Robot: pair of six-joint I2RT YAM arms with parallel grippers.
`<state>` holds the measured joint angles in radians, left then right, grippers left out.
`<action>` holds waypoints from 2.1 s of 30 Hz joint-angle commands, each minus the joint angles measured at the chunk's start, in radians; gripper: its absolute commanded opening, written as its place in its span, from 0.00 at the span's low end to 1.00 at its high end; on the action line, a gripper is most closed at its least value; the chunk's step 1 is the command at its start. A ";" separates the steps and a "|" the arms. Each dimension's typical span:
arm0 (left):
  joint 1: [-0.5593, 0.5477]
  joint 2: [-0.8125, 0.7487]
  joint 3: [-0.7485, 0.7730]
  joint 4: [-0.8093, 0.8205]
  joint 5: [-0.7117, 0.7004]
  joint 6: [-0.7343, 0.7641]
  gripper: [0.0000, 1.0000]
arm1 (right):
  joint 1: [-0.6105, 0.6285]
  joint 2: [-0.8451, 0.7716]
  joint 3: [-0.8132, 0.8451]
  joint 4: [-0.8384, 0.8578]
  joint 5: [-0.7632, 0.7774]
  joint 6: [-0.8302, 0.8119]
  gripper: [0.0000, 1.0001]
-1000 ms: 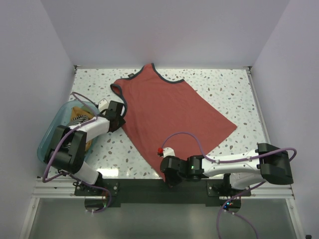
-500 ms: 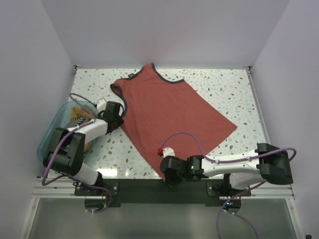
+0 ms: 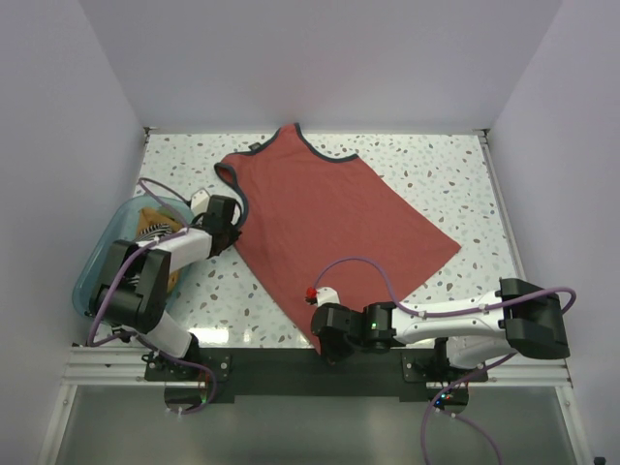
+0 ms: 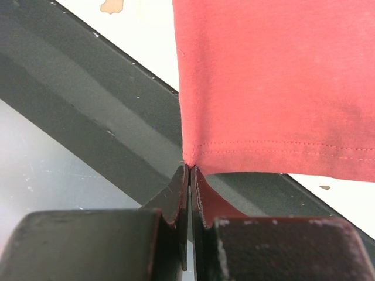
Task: Fold and stack the tank tops
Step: Flatten the tank top out, then fold the tank top
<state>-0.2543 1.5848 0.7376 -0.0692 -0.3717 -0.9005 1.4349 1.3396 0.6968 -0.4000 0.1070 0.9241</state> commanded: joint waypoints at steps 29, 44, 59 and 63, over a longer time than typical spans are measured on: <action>-0.019 0.280 0.657 -0.273 -0.062 0.040 0.00 | -0.237 -0.114 0.110 -0.103 -0.046 -0.134 0.00; -0.111 0.518 0.921 -0.316 -0.064 0.061 0.00 | -0.398 -0.138 0.059 -0.269 0.069 -0.252 0.00; -0.118 0.566 0.937 -0.287 -0.053 0.086 0.00 | -0.482 -0.065 0.038 -0.255 0.115 -0.297 0.00; -0.119 0.569 0.941 -0.271 -0.047 0.092 0.00 | -0.488 -0.057 0.033 -0.263 0.164 -0.289 0.00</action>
<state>-0.3744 2.1513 1.6306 -0.3874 -0.4030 -0.8391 0.9524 1.2785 0.7414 -0.6312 0.2180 0.6437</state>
